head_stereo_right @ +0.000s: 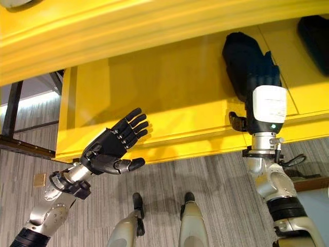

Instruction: Move parts from the plastic box to the shelf.

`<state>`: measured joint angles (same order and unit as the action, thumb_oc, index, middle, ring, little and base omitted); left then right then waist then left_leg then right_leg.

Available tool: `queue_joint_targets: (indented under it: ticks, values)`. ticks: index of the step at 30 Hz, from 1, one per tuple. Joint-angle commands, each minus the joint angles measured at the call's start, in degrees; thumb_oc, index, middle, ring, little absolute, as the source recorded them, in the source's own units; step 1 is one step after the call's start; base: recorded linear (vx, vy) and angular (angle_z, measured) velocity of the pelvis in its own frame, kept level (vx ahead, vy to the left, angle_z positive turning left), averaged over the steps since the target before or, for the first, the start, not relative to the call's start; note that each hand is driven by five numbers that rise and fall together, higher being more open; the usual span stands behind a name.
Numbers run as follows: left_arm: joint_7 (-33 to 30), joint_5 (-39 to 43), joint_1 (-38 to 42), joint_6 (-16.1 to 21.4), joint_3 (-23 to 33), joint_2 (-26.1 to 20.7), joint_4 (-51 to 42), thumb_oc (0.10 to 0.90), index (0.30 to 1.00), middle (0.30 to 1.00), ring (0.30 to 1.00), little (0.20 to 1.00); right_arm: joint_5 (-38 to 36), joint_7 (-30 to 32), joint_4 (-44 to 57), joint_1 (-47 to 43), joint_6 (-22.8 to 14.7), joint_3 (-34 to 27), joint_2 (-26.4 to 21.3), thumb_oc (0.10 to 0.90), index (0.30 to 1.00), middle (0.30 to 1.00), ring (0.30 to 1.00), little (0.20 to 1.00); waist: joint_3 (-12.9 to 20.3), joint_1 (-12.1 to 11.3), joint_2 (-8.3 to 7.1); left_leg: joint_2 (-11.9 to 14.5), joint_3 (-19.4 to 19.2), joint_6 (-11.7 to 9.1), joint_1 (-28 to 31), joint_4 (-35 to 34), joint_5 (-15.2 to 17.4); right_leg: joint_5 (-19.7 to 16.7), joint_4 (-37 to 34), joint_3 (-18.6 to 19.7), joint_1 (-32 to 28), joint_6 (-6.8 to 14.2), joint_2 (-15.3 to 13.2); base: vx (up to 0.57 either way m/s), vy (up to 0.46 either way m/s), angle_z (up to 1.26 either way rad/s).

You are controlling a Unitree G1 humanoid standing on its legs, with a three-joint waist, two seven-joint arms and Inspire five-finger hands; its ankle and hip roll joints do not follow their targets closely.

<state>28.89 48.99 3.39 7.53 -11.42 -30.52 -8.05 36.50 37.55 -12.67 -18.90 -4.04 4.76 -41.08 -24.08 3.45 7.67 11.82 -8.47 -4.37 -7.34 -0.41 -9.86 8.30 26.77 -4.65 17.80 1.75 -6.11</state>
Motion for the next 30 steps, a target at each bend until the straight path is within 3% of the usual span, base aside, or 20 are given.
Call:
queue_joint_targets:
  ticks: [1, 5, 8, 11, 13, 14, 16, 17, 18, 21, 26, 30]
  values:
    - [-0.9, 0.4, 0.1, 6.3, -0.6, 1.1, -4.6, 0.9, 1.0, 1.0, 1.0, 1.0, -2.8, 4.6, 4.7, -2.6, -5.9, -1.1, 0.8, 0.9, 1.0, 1.0, 1.0, 1.0, 6.7, 1.1, -4.11, 1.7, -0.7, -2.7, 4.0, 2.1, 4.8, -1.1, -13.3, 0.1, -9.0, -0.5, 2.7, 0.03, 0.075, -0.04]
    - [-1.8, -0.5, -0.7, 7.8, -0.6, 2.6, -4.3, 0.9, 1.0, 1.0, 1.0, 1.0, -3.8, 5.9, 9.5, 1.9, -9.3, -1.2, 4.8, 0.9, 1.0, 1.0, 1.0, 1.0, 8.0, 2.0, -4.27, 1.9, -1.4, -2.6, 4.9, 1.9, 4.9, -1.1, -13.9, 0.6, -10.1, -0.6, 2.7, 0.03, 0.078, -0.06]
    - [-1.6, -0.4, -3.2, 8.0, -0.6, 4.5, -4.0, 0.9, 1.0, 1.0, 1.0, 1.0, -11.5, 7.1, 16.9, 11.3, -14.7, -2.1, 10.8, 0.9, 1.0, 1.0, 1.0, 1.0, 9.6, 3.7, -4.47, 2.2, -2.2, -2.5, 5.9, 2.0, 4.3, -1.6, -15.0, 1.6, -11.8, -0.8, 3.0, 0.05, 0.105, -0.11]
    - [0.2, -0.1, -4.9, 7.1, -0.3, 5.5, -3.5, 0.9, 1.0, 1.0, 1.0, 1.0, -16.9, 5.1, 19.7, 16.5, -16.5, -3.1, 14.1, 0.9, 1.0, 1.0, 1.0, 1.0, 10.4, 5.2, -4.52, 1.6, -2.2, -2.2, 6.2, 3.3, 4.9, -2.3, -16.2, 3.4, -12.3, -0.8, 3.1, 0.02, 0.12, -0.15]
    - [-0.4, 0.0, -6.1, 7.2, 0.1, 5.8, -3.6, 0.9, 1.0, 1.0, 1.0, 1.0, -18.7, 2.8, 20.3, 19.0, -17.0, -2.9, 15.3, 0.9, 1.0, 1.0, 1.0, 1.0, 10.7, 5.6, -4.45, -0.5, -1.2, -1.5, 6.7, 4.7, 7.1, -2.7, -16.7, 5.2, -12.5, -0.7, 3.1, 0.04, 0.151, -0.29]
    - [-0.6, 0.4, -7.3, 7.0, 0.4, 5.9, -3.9, 0.9, 1.0, 1.0, 1.0, 1.0, -22.0, -1.0, 20.8, 20.7, -16.6, -2.6, 15.8, 0.9, 1.0, 1.0, 1.0, 1.0, 10.8, 5.6, -4.39, -3.2, 1.2, -0.5, 6.6, 7.0, 9.2, -3.1, -17.1, 7.4, -12.9, -0.4, 3.3, 0.06, 0.144, -0.45]
    - [-0.7, 0.5, -9.5, 7.5, 1.3, 5.5, -4.1, 0.9, 1.0, 1.0, 1.0, 1.0, -20.9, -5.3, 20.2, 22.5, -18.6, -0.8, 14.6, 0.9, 1.0, 1.0, 1.0, 1.0, 10.7, 4.8, -4.85, -8.7, 6.3, 2.0, 6.0, 10.0, 13.1, -3.9, -18.0, 11.9, -14.0, 0.0, 3.9, 0.05, 0.149, -1.16]
    - [-0.7, 0.5, -9.7, 7.6, 1.3, 5.4, -4.1, 0.9, 1.0, 1.0, 1.0, 1.0, -20.8, -5.4, 20.2, 22.5, -18.7, -0.5, 14.5, 0.9, 1.0, 1.0, 1.0, 1.0, 10.8, 4.7, -4.92, -9.2, 6.8, 2.2, 5.8, 10.1, 13.2, -4.2, -18.2, 12.3, -13.9, 0.0, 4.0, 0.02, 0.104, -1.8]
    - [-1.1, 0.8, -10.6, 8.1, 1.7, 4.8, -4.1, 0.9, 1.0, 1.0, 1.0, 1.0, -21.8, -6.6, 21.1, 22.9, -18.4, 0.7, 13.7, 0.9, 1.0, 1.0, 1.0, 1.0, 10.8, 4.0, -5.35, -12.2, 10.0, 3.4, 5.7, 10.7, 15.4, -4.8, -18.7, 14.5, -14.5, 0.4, 4.5, 0.0, 0.08, -1.53]
    - [-1.8, 0.3, -12.0, 8.8, 2.2, 4.3, -4.2, 0.9, 1.0, 1.0, 1.0, 1.0, -25.1, -7.8, 20.8, 23.1, -18.1, 2.6, 12.3, 0.9, 1.0, 1.0, 1.0, 1.0, 11.9, 2.3, -6.44, -17.7, 16.4, 5.8, 5.1, 10.7, 17.6, -7.4, -21.2, 18.8, -14.8, 1.4, 6.0, -0.05, 0.089, -1.13]
    - [0.1, -0.9, -11.8, 10.7, 0.6, 3.4, -2.7, 0.9, 1.0, 1.0, 1.0, 1.0, -25.2, -6.3, 19.1, 22.4, -19.4, 4.0, 12.3, 0.9, 1.0, 1.0, 1.0, 1.0, 13.5, 1.3, -6.98, -18.5, 18.0, 7.2, 6.9, 4.1, 14.8, -11.0, -24.9, 20.9, -14.4, 2.8, 7.1, -0.09, 0.151, -0.97]
    - [1.6, -0.2, -11.1, 11.7, 0.2, 2.1, -2.1, 0.9, 1.0, 1.0, 1.0, 1.0, -24.2, -5.9, 18.6, 22.1, -19.6, 3.7, 12.3, 0.9, 1.0, 1.0, 1.0, 1.0, 13.8, 1.4, -6.96, -18.5, 18.0, 7.9, 7.5, 2.1, 14.0, -11.6, -24.5, 21.5, -13.8, 3.3, 7.4, -0.11, 0.141, -0.18]
